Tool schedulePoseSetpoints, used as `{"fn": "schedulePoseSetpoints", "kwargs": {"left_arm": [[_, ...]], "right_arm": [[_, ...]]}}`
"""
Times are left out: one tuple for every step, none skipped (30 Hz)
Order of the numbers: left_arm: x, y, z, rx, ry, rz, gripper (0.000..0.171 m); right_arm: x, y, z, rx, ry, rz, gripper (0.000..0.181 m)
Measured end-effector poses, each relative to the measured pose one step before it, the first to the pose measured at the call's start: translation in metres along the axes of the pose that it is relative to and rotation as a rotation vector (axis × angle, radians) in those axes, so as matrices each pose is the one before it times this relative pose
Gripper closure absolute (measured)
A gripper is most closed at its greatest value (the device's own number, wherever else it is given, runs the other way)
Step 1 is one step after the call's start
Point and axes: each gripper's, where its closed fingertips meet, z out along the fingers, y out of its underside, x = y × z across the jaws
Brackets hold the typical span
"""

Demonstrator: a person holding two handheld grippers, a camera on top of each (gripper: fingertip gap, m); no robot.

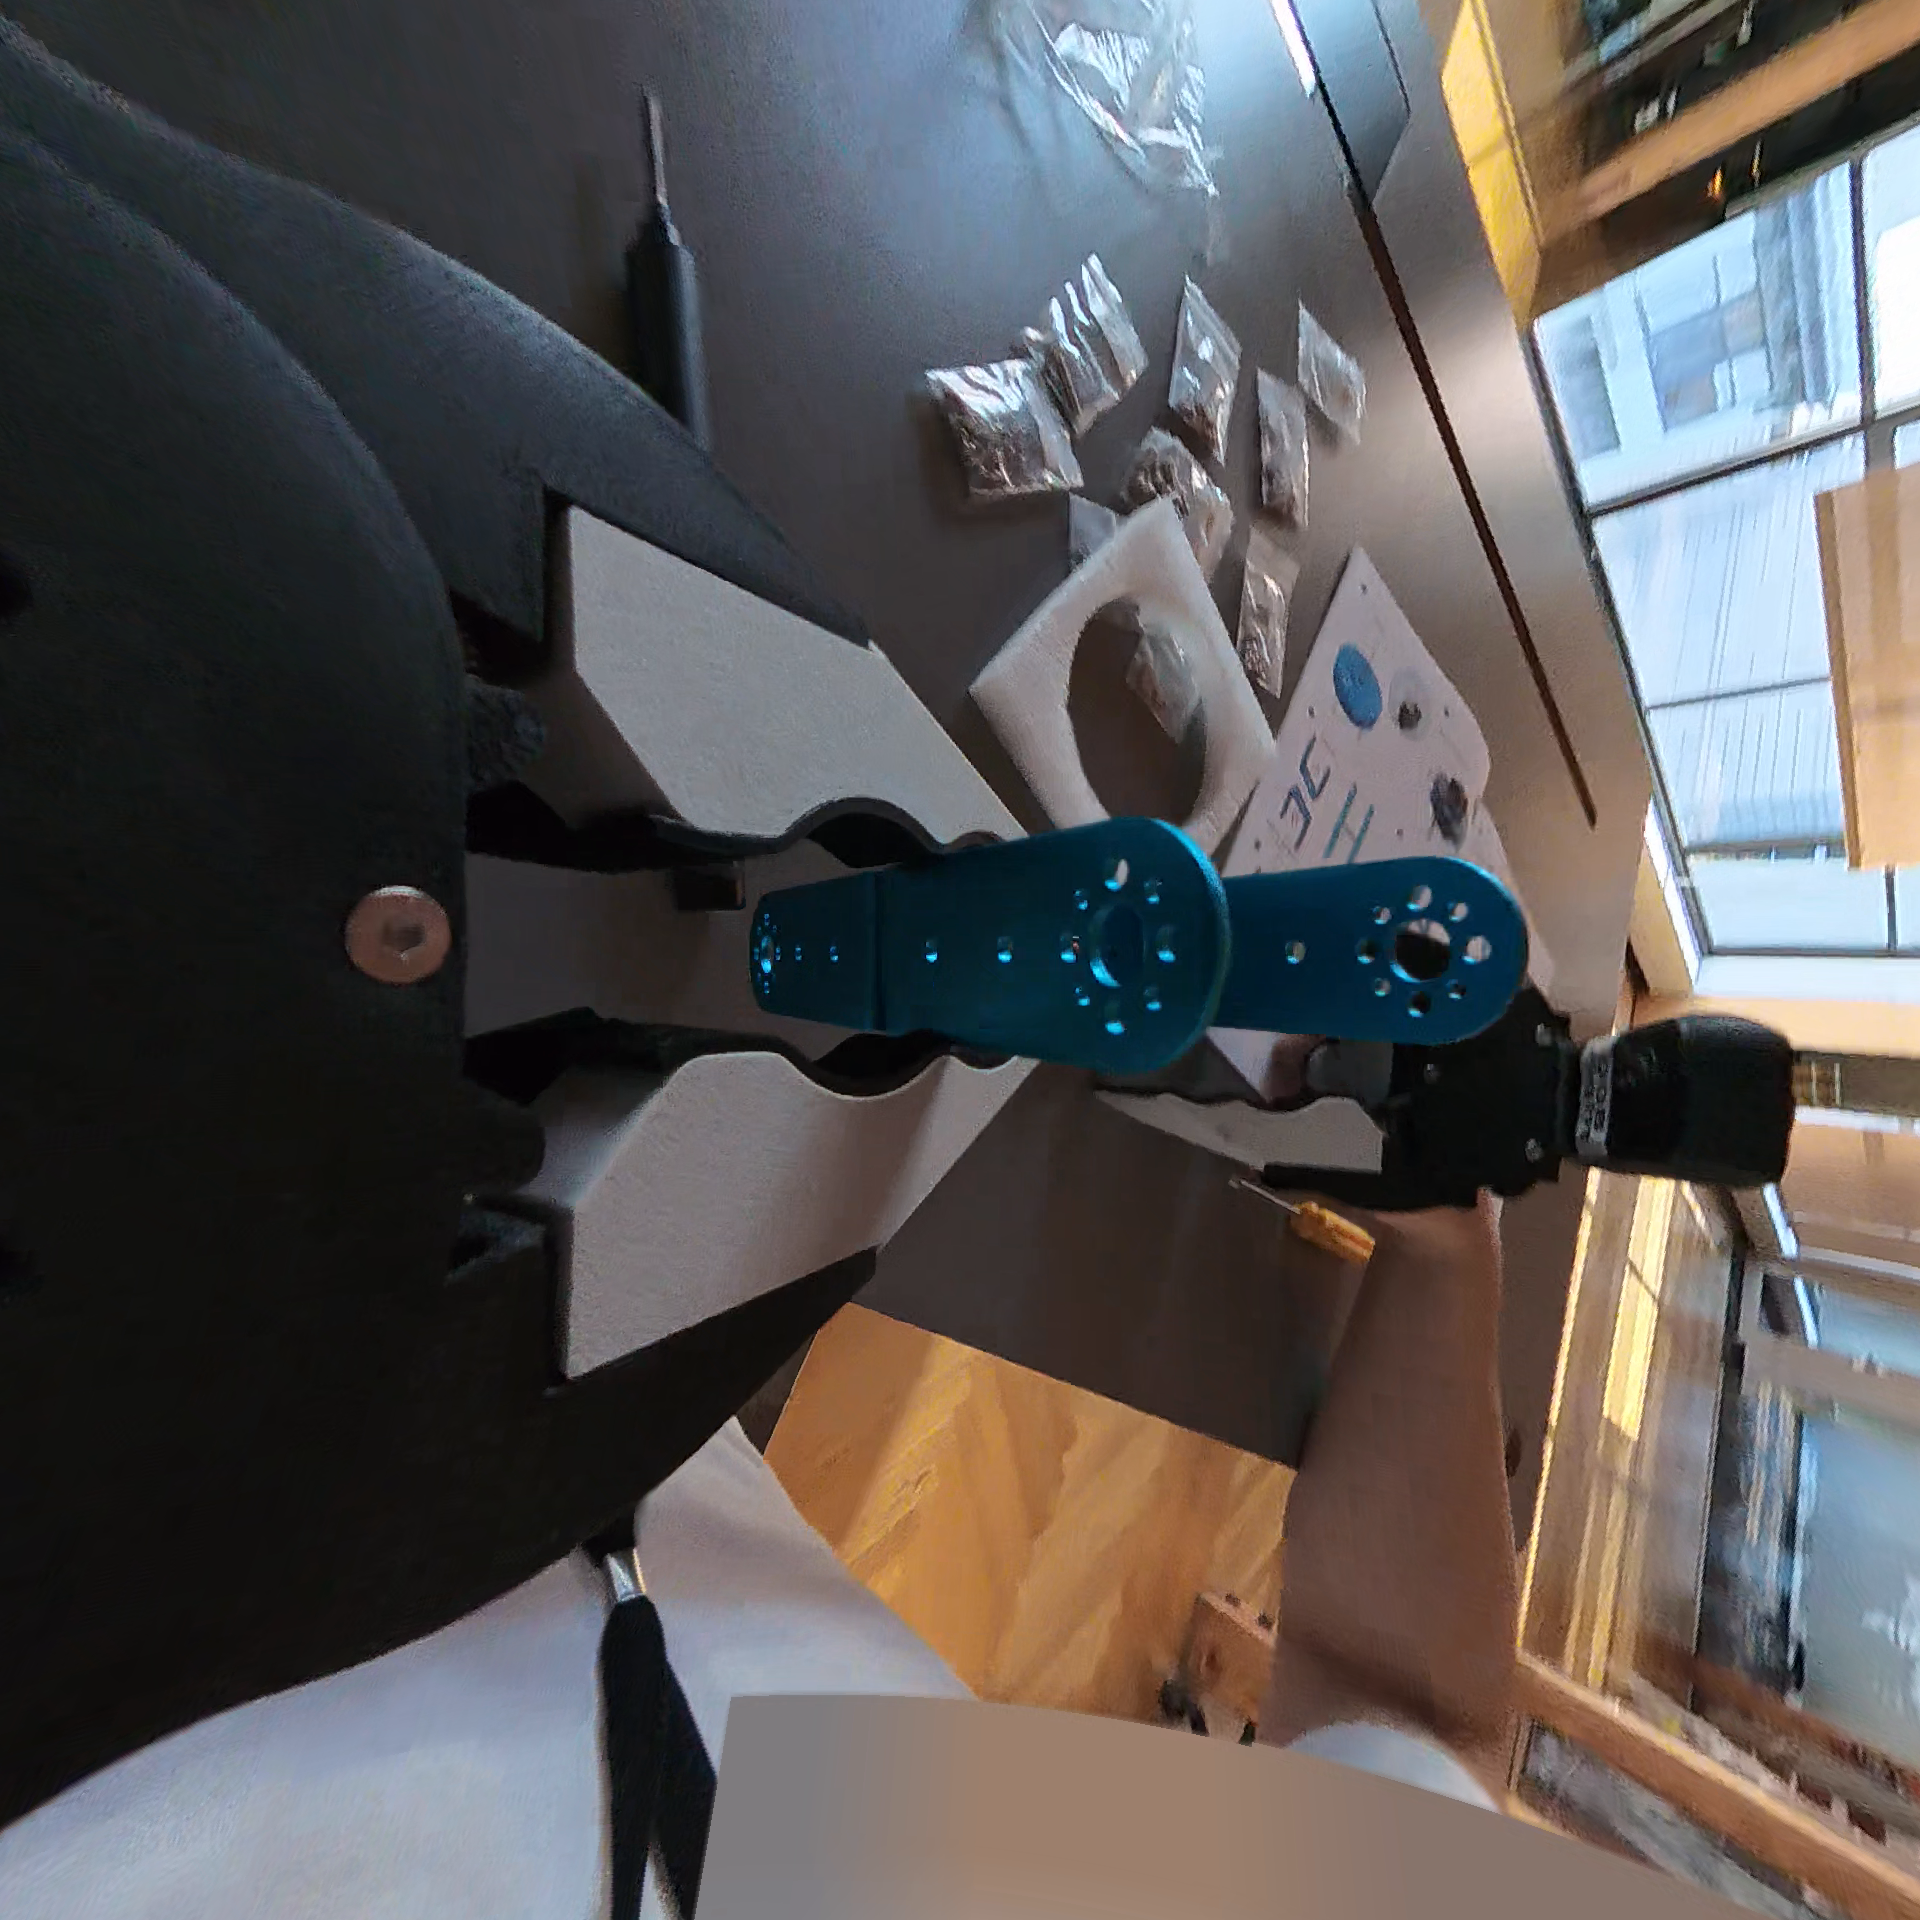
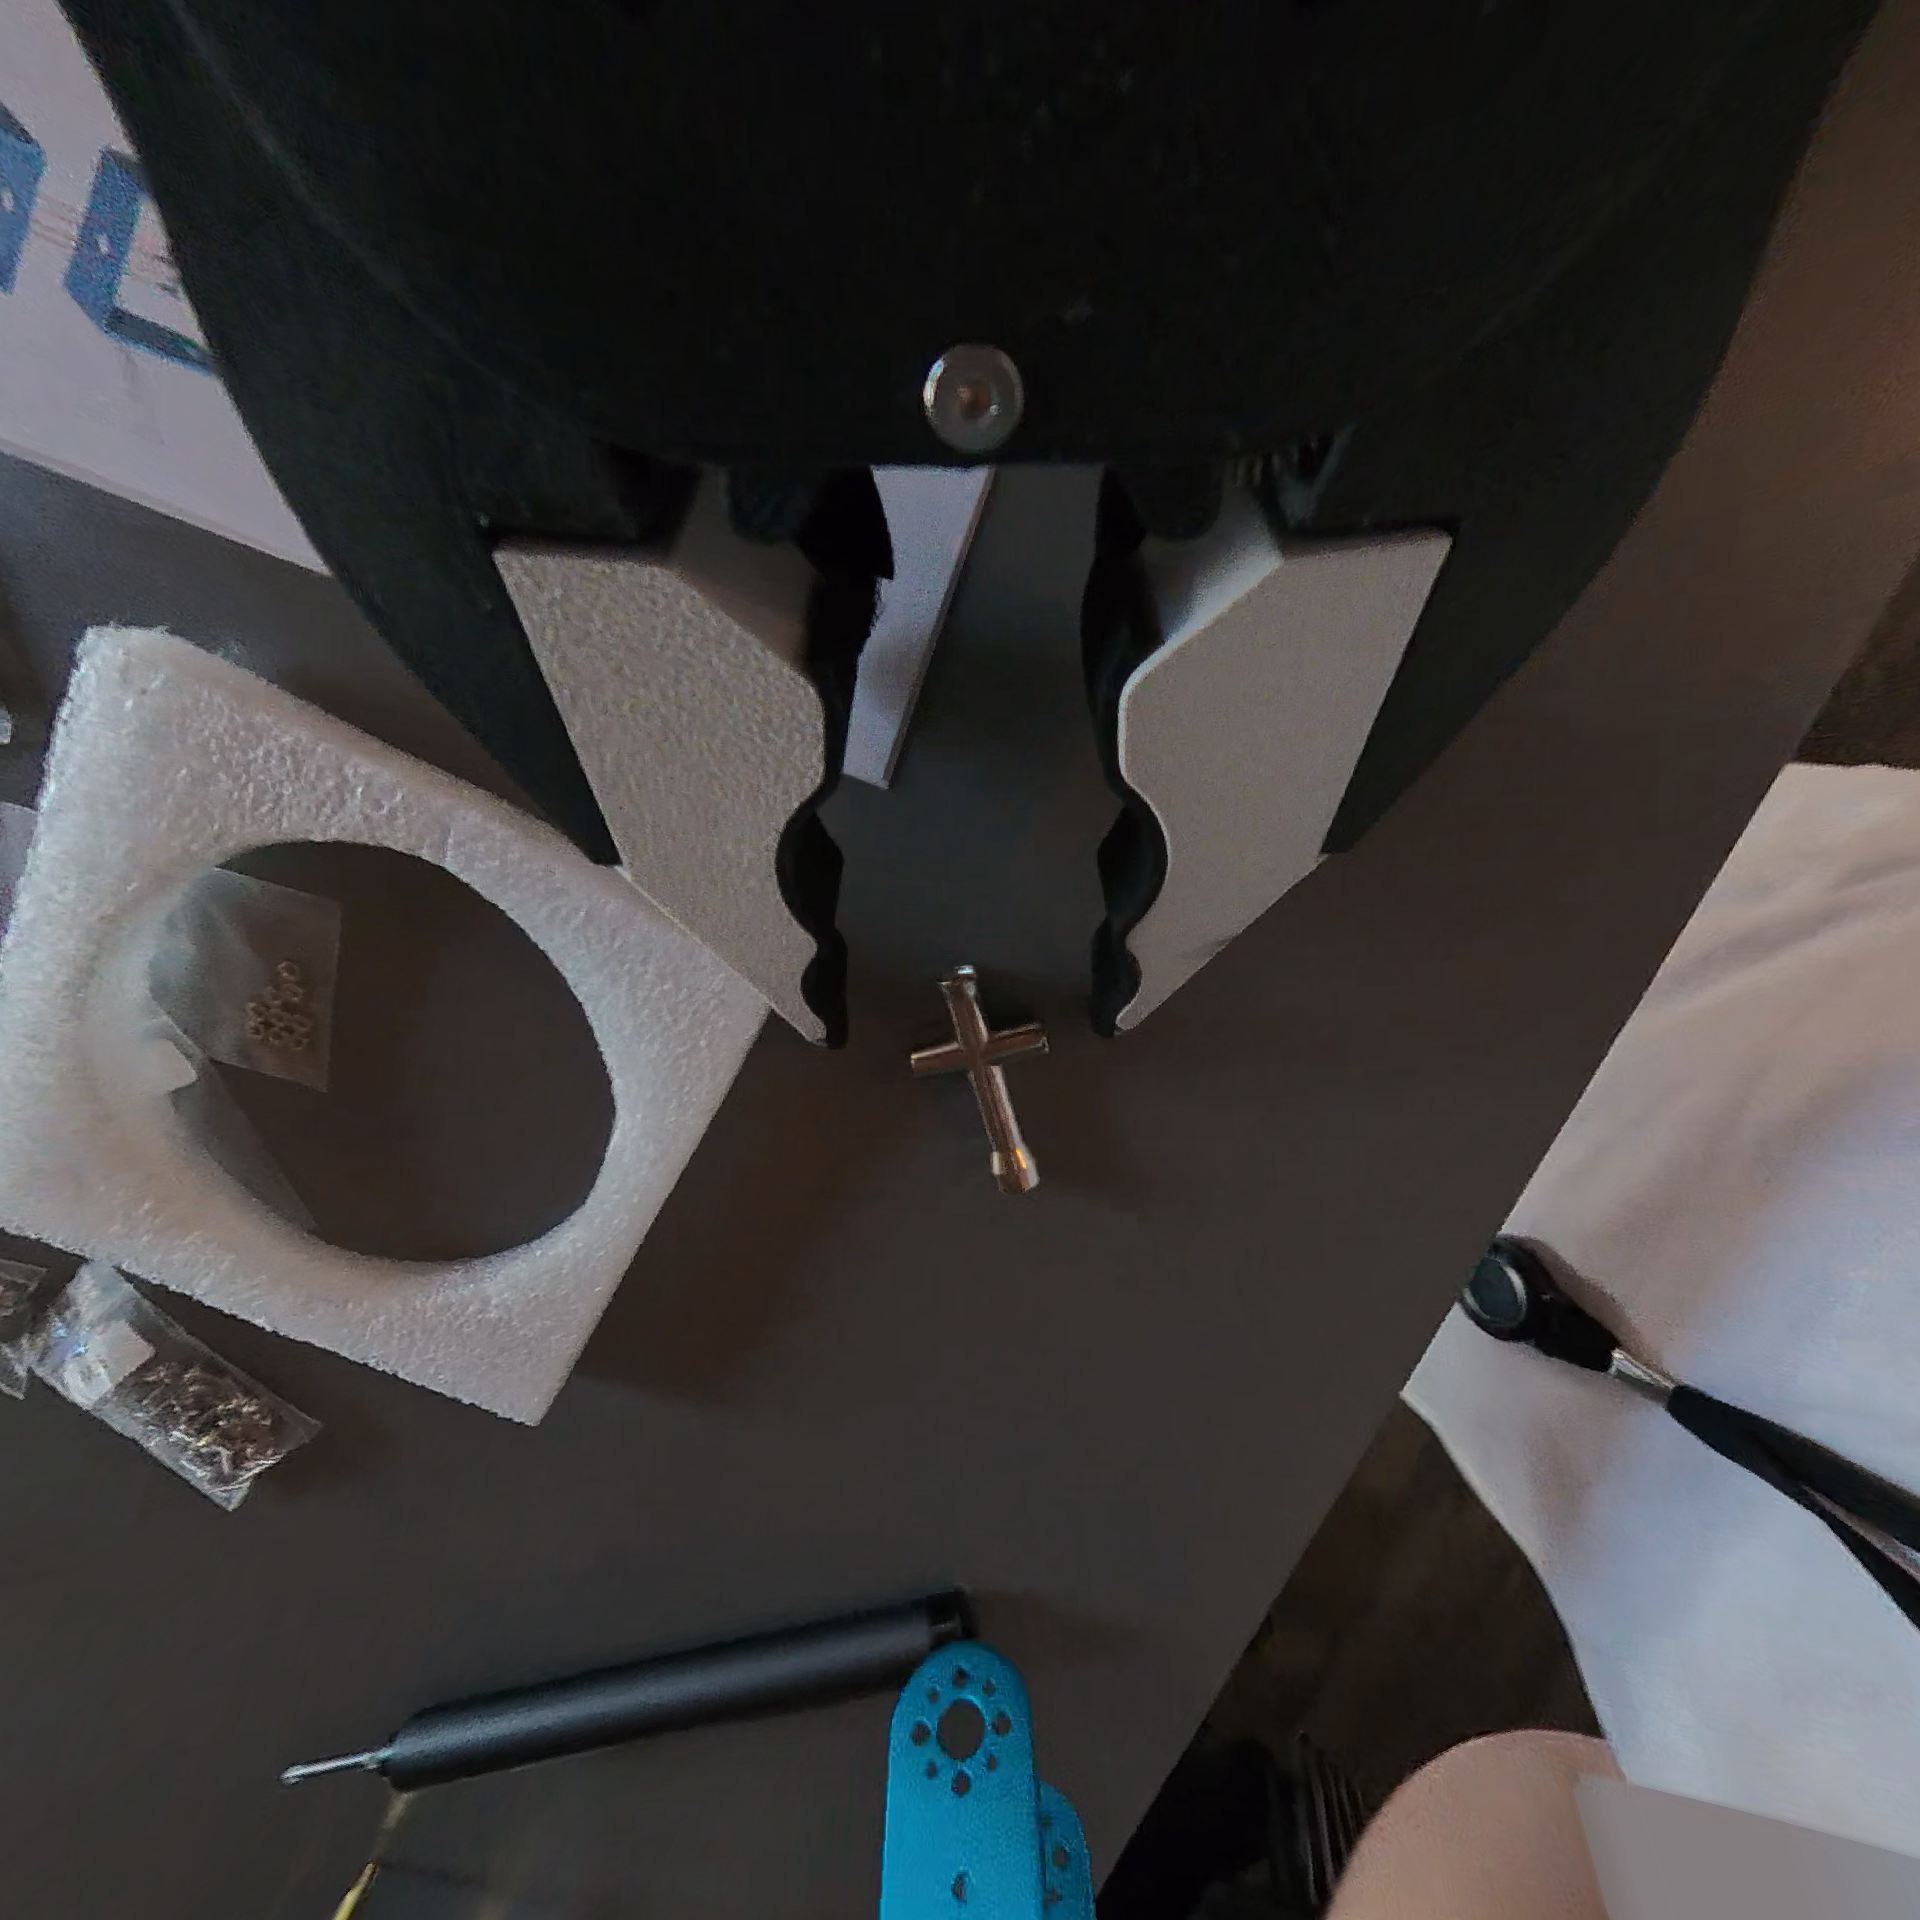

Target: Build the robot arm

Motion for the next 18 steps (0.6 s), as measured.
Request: {"fn": "schedulePoseSetpoints", "kwargs": {"left_arm": [[0.00088, -0.0014, 0.00468, -0.00647, 0.0363, -0.0001, 0.145], [0.0, -0.00083, 0.00465, -0.00547, 0.0265, -0.0004, 0.145], [-0.00096, -0.0001, 0.00458, -0.00551, 0.0157, 0.0007, 0.145], [-0.0012, 0.00078, 0.00453, -0.00755, 0.0077, 0.0003, 0.145], [-0.0009, 0.00087, 0.0045, -0.00551, 0.003, -0.0003, 0.145], [-0.00013, 0.00039, 0.00437, -0.00182, 0.0026, -0.0022, 0.145], [0.00067, 0.00024, 0.00414, -0.0025, 0.0032, -0.0053, 0.145], [0.00072, 0.00003, 0.00398, -0.00566, 0.0003, -0.0054, 0.145], [0.00052, 0.00027, 0.00386, -0.01082, -0.0047, 0.0008, 0.145], [-0.00022, 0.00071, 0.00351, -0.01759, -0.013, 0.0107, 0.145], [-0.00121, 0.00136, 0.00335, -0.02515, -0.0221, 0.0182, 0.145], [-0.0017, 0.00213, 0.00341, -0.03201, -0.0268, 0.0208, 0.145], [-0.00116, 0.00228, 0.00351, -0.03295, -0.0247, 0.0231, 0.145], [-0.00009, 0.00225, 0.00391, -0.03023, -0.0179, 0.0219, 0.145], [0.0007, 0.00212, 0.00445, -0.02947, -0.0099, 0.0151, 0.145], [0.00123, 0.00215, 0.00483, -0.02752, -0.0024, 0.0067, 0.145], [0.00207, 0.00162, 0.00506, -0.02462, 0.0069, -0.0007, 0.144], [0.00174, -0.00185, 0.00409, -0.0032, 0.0091, -0.007, 0.145]], "right_arm": [[-0.00285, 0.00108, 0.00133, -0.0108, -0.0412, 0.0135, 0.138], [-0.00044, -0.00072, 0.00116, 0.0008, -0.022, 0.0129, 0.14], [0.00067, -0.00054, 0.00119, -0.0011, -0.0082, 0.0034, 0.141], [0.00121, -0.00111, 0.00114, 0.001, 0.0008, -0.0041, 0.144], [0.00113, -0.00008, 0.00037, -0.0037, -0.0001, -0.0025, 0.151], [-0.00006, 0.0, 0.0, -0.004, -0.0059, 0.0015, 0.154], [0.00013, -0.00057, 0.00009, 0.0032, 0.0015, -0.0035, 0.155], [0.0006, -0.00028, -0.00023, 0.0039, 0.0116, -0.01, 0.155], [0.00138, 0.00014, -0.00067, 0.0, 0.0257, -0.0183, 0.155], [-0.00115, -0.00122, -0.00172, 0.0066, 0.0234, -0.0333, 0.155], [-0.00121, -0.00327, -0.00339, 0.0085, 0.0343, -0.038, 0.156], [-0.00078, -0.0048, -0.00542, 0.0037, 0.039, -0.0332, 0.156], [0.00024, -0.00539, -0.00721, -0.003, 0.0392, -0.0227, 0.156], [-0.00108, -0.00655, -0.00845, -0.0005, 0.0259, -0.017, 0.156], [-0.00164, -0.00641, -0.00851, -0.0056, 0.0185, -0.0134, 0.156], [-0.0004, -0.00484, -0.00853, -0.0257, 0.0225, -0.0148, 0.156], [0.00112, -0.00522, -0.00849, -0.0297, 0.0273, -0.0239, 0.156], [0.00214, -0.00576, -0.00849, -0.0326, 0.0254, -0.0282, 0.156]]}}
